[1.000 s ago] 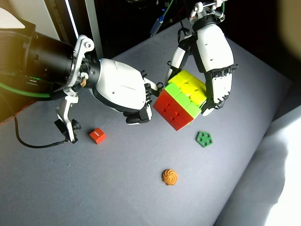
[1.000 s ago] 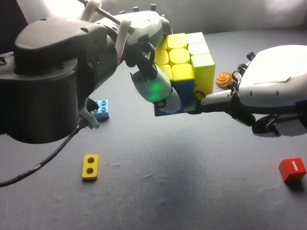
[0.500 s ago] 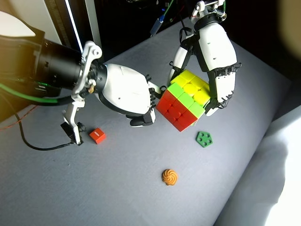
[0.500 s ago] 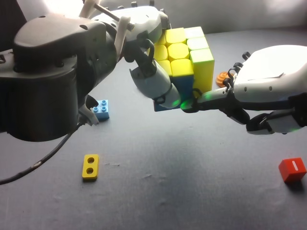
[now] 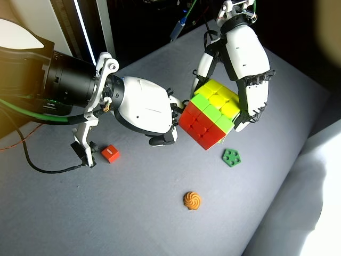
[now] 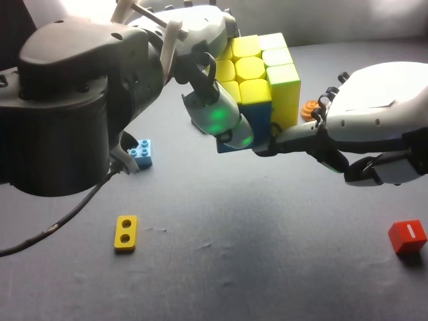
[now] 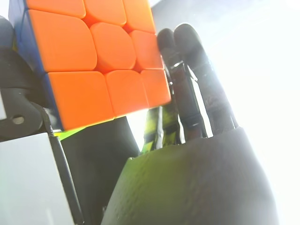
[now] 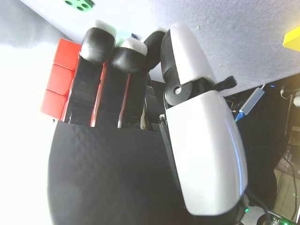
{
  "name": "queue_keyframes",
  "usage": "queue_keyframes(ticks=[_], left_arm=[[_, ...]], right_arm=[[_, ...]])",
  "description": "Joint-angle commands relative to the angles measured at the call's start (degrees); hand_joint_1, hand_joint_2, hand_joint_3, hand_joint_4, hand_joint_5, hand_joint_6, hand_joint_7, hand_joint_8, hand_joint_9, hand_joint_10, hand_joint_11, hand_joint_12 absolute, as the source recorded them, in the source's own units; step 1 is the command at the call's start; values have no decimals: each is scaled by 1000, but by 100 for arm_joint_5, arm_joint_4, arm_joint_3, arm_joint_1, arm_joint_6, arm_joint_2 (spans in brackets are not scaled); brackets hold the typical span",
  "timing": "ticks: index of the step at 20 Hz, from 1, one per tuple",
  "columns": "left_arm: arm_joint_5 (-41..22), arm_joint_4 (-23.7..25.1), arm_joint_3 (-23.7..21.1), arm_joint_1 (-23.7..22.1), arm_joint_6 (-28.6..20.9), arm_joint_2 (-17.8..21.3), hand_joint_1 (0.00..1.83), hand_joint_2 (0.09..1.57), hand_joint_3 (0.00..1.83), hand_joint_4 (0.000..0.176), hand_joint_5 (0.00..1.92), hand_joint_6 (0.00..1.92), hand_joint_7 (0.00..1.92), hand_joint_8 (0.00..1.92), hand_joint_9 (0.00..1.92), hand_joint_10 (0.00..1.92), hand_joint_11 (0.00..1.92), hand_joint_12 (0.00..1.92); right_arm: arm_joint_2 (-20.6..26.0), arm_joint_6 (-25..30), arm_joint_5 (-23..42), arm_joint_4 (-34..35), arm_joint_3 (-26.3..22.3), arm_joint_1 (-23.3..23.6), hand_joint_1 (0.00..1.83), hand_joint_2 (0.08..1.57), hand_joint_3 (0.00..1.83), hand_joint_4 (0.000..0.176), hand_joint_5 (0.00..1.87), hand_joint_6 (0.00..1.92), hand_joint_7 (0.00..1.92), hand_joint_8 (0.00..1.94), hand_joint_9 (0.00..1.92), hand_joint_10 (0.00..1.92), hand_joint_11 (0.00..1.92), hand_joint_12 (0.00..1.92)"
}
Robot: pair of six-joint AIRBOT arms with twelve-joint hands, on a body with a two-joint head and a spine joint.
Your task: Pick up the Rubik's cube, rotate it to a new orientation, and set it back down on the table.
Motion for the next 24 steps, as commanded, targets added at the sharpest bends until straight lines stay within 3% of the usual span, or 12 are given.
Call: queue_keyframes(ticks=[1,4,5,6,10,11,12,14,17,22,23,24], left_arm=[[233,241,-32,-87,-37,8,1352,1185,1,0,891,952,834,1301,700,1502,411,1389],[233,242,-31,-87,-37,21,1352,1186,1,0,885,948,835,1309,699,1502,409,1388],[233,242,-31,-87,-37,21,1355,1178,0,0,901,950,840,1288,722,1466,443,1356],[233,242,-32,-87,-37,21,1354,1177,0,0,904,982,838,1271,718,1458,440,1349],[237,242,-31,-88,-37,21,1348,1195,0,0,891,959,806,1358,673,1515,408,1402],[239,242,-30,-88,-37,21,1348,1196,0,0,883,968,809,1353,672,1522,402,1406],[240,242,-29,-88,-37,21,1346,1199,2,0,876,1016,797,1351,666,1517,405,1397],[240,242,-25,-92,-37,21,1347,1197,0,0,888,977,795,1368,676,1509,422,1383],[240,242,-21,-97,-37,19,1349,1196,0,0,874,964,803,1361,683,1519,421,1377],[239,241,-19,-97,-37,19,1345,1202,1,0,858,1003,795,1395,673,1507,414,1390],[239,241,-16,-97,-37,19,1348,1198,0,0,875,988,802,1367,671,1517,396,1407],[239,241,-14,-97,-37,19,1348,1198,0,0,875,988,802,1367,671,1517,396,1407]], right_arm=[[62,-1,-270,96,79,184,1330,1181,0,0,69,5,835,1305,924,1904,769,1921],[193,-2,-99,96,-11,377,1326,1186,0,0,54,2,823,1323,926,1917,788,1921],[231,-2,-87,96,-25,410,1229,1164,0,0,77,5,807,1615,932,1920,771,1921],[277,-2,-65,96,-30,427,1301,1190,4,0,30,2,795,1400,885,1921,746,1921],[419,-2,-22,94,-32,465,1328,1185,0,0,160,22,821,1338,898,1911,763,1921],[463,-3,-5,92,-32,494,1265,1161,0,0,160,11,779,1637,890,1919,727,1921],[485,-3,-6,69,-31,503,1309,1192,6,0,185,7,786,1439,895,1921,751,1921],[489,-3,-51,-47,-30,449,1220,1164,2,0,266,14,745,1758,902,1921,734,1921],[475,-4,-162,-83,-29,317,1178,1169,5,0,218,4,824,1838,969,1921,809,1921],[311,-6,-363,-263,30,17,1223,1156,0,0,186,3,851,1776,956,1894,762,1920],[289,-6,-369,-263,38,12,1320,1160,21,0,265,17,831,1418,889,1866,679,1886],[277,-6,-368,-263,35,16,1320,1160,21,0,265,17,831,1418,889,1866,679,1886]])
